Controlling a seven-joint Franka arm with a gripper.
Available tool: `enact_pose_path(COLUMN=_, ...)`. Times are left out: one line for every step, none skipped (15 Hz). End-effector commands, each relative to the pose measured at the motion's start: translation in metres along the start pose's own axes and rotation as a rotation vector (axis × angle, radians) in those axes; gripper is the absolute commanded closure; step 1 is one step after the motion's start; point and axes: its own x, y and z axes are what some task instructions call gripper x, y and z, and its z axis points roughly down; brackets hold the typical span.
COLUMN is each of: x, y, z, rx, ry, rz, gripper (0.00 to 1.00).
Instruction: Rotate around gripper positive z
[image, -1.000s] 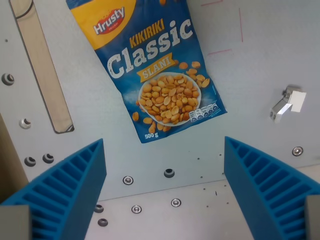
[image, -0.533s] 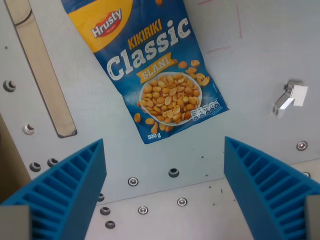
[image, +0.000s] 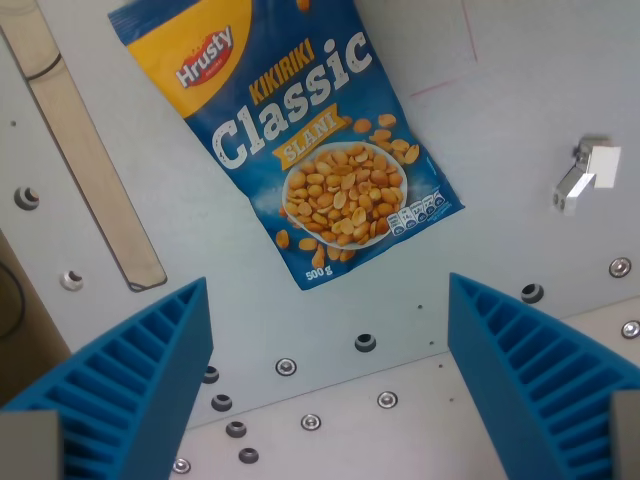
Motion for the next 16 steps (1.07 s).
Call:
enact_pose_path(x=-0.0004, y=0.0002, z=-0.0025, rx=0.002, ry=0.004, rz=0.157, gripper=0.0)
enact_pose_path(x=-0.0004, y=0.0002, z=-0.0025, rx=0.002, ry=0.004, rz=0.17, gripper=0.0)
enact_pose_path(x=-0.0004, y=0.0002, z=-0.0025, rx=0.002, ry=0.004, rz=0.184, gripper=0.0)
enact_pose_path(x=-0.0004, y=0.0002, z=-0.0025, rx=0.002, ry=0.004, rz=0.197, gripper=0.0)
enact_pose_path(x=-0.0004, y=0.0002, z=-0.0025, rx=0.002, ry=0.004, rz=0.21, gripper=0.0)
enact_pose_path(x=-0.0004, y=0.0002, z=-0.0025, rx=0.002, ry=0.004, rz=0.224, gripper=0.0)
enact_pose_path(x=-0.0004, y=0.0002, z=-0.0025, rx=0.002, ry=0.004, rz=0.237, gripper=0.0)
enact_pose_path(x=-0.0004, y=0.0002, z=-0.0025, rx=0.002, ry=0.004, rz=0.25, gripper=0.0)
enact_pose_path(x=-0.0004, y=0.0002, z=-0.0025, rx=0.002, ry=0.004, rz=0.264, gripper=0.0)
enact_pose_path(x=-0.0004, y=0.0002, z=-0.0025, rx=0.002, ry=0.004, rz=0.277, gripper=0.0)
enact_pose_path(x=-0.0004, y=0.0002, z=-0.0025, rx=0.002, ry=0.004, rz=0.29, gripper=0.0)
enact_pose_path(x=-0.0004, y=0.0002, z=-0.0025, rx=0.002, ry=0.004, rz=0.304, gripper=0.0)
enact_pose_path(x=-0.0004, y=0.0002, z=-0.0025, rx=0.002, ry=0.004, rz=0.317, gripper=0.0)
enact_pose_path(x=-0.0004, y=0.0002, z=-0.0025, rx=0.002, ry=0.004, rz=0.33, gripper=0.0)
enact_pose_path(x=-0.0004, y=0.0002, z=-0.0025, rx=0.002, ry=0.004, rz=0.344, gripper=0.0)
enact_pose_path(x=-0.0004, y=0.0002, z=-0.0025, rx=0.002, ry=0.004, rz=0.357, gripper=0.0)
